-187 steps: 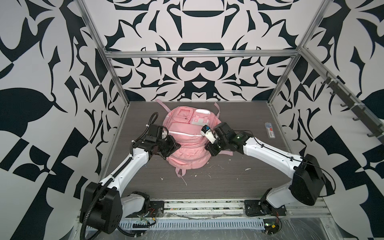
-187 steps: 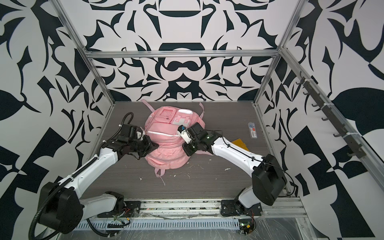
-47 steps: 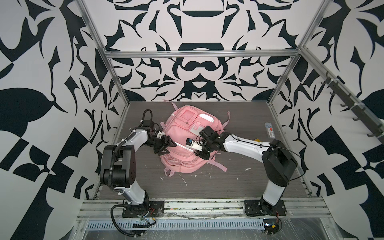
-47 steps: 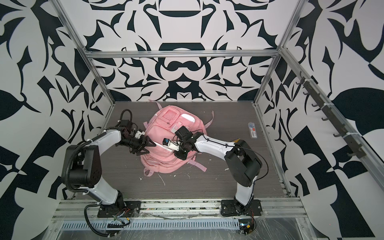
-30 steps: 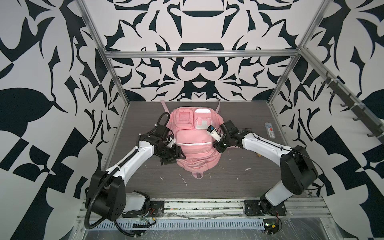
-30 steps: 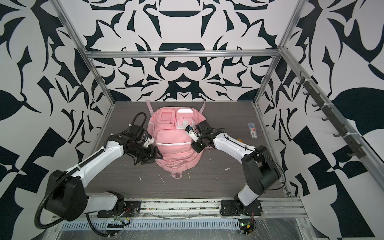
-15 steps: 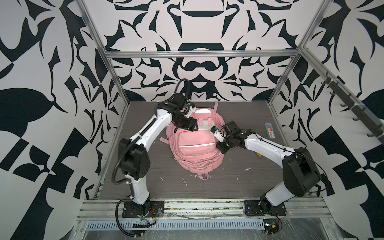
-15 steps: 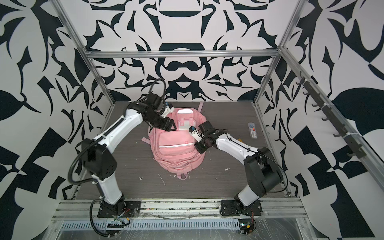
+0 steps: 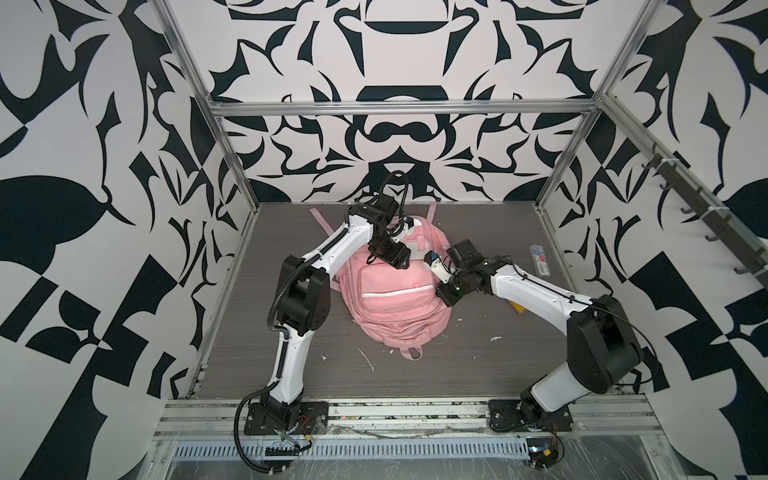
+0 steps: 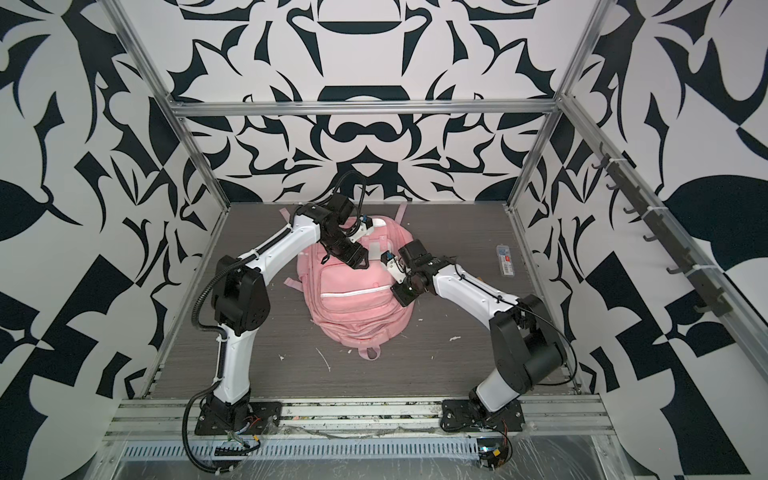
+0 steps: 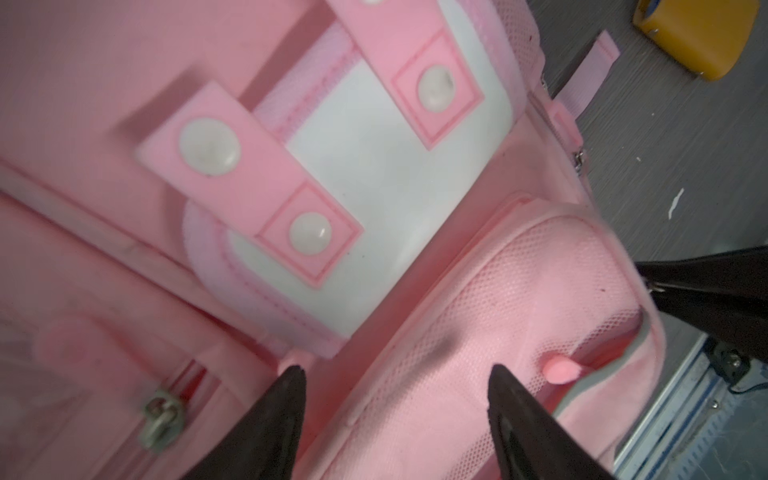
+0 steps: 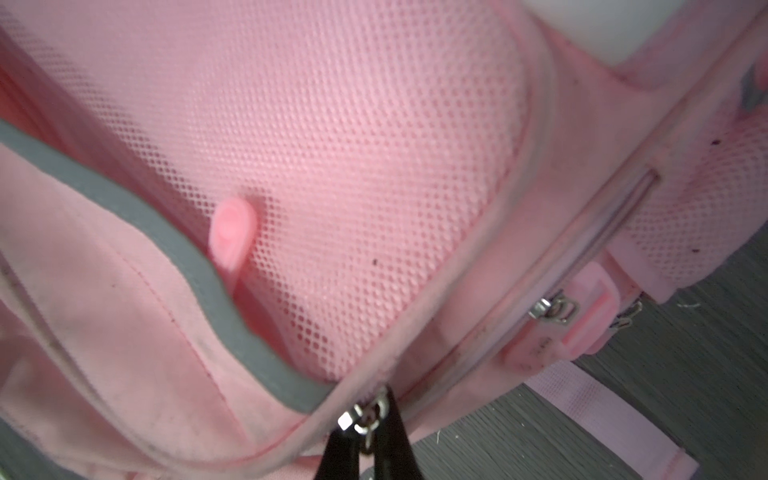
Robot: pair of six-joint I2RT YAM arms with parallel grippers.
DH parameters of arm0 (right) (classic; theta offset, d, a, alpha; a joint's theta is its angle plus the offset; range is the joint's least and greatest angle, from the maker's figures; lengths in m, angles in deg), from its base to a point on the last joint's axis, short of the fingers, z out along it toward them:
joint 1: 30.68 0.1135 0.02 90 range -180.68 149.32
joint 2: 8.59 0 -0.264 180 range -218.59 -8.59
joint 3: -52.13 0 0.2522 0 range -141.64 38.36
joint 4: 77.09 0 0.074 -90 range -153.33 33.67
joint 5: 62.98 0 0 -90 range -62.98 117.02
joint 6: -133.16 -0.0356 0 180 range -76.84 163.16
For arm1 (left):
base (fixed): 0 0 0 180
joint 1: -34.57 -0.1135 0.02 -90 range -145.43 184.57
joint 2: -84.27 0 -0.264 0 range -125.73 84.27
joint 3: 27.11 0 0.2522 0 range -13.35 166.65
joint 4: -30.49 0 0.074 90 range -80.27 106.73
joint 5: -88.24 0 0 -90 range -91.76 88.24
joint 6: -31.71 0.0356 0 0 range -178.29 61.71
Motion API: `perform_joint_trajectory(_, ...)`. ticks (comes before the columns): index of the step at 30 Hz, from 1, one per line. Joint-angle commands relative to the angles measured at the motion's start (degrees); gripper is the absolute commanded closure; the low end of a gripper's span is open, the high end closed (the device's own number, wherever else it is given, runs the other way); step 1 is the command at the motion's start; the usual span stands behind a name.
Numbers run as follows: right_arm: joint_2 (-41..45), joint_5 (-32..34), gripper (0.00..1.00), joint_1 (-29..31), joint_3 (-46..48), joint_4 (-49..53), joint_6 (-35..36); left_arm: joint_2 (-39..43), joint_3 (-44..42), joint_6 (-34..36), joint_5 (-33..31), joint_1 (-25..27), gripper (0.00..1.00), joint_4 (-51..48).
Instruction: Pack the student bag
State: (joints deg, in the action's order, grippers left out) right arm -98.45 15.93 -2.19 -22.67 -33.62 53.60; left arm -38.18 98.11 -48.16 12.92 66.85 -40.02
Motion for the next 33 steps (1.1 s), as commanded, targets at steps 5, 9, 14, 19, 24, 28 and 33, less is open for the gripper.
perform_joint_trajectory(5,2.1,1.3,1.0,-0.3,-3.1,4.2,-0.8,-1.9,-2.3,4.8,-1.8,2.1,0.31,-3.4)
perform_joint_trajectory(9,0.2,3.0,1.0,-0.3,-5.5,6.0,-0.3,-0.4,-5.4,4.5,-3.3,2.3,0.47,-2.0)
perform_joint_trajectory(14,0.2,5.0,1.0,-0.3,-5.3,5.8,-0.4,1.9,-9.4,4.7,-4.1,2.3,0.71,-0.6)
perform_joint_trajectory(19,1.8,6.2,1.0,-0.3,-4.3,5.3,0.1,4.5,-12.1,3.1,-5.7,3.1,0.91,0.9)
perform_joint_trajectory(24,3.0,7.7,1.0,-0.3,-3.4,5.5,1.4,7.4,-14.1,1.3,-5.7,3.9,1.0,1.3)
perform_joint_trajectory(28,5.0,7.9,1.0,-0.3,-1.8,5.2,2.7,10.3,-16.3,-2.5,-4.9,3.5,1.0,2.1)
perform_joint_trajectory(33,9.0,8.6,1.0,-0.2,2.2,5.6,7.1,13.1,-19.0,-10.1,-1.0,-0.8,1.0,2.6)
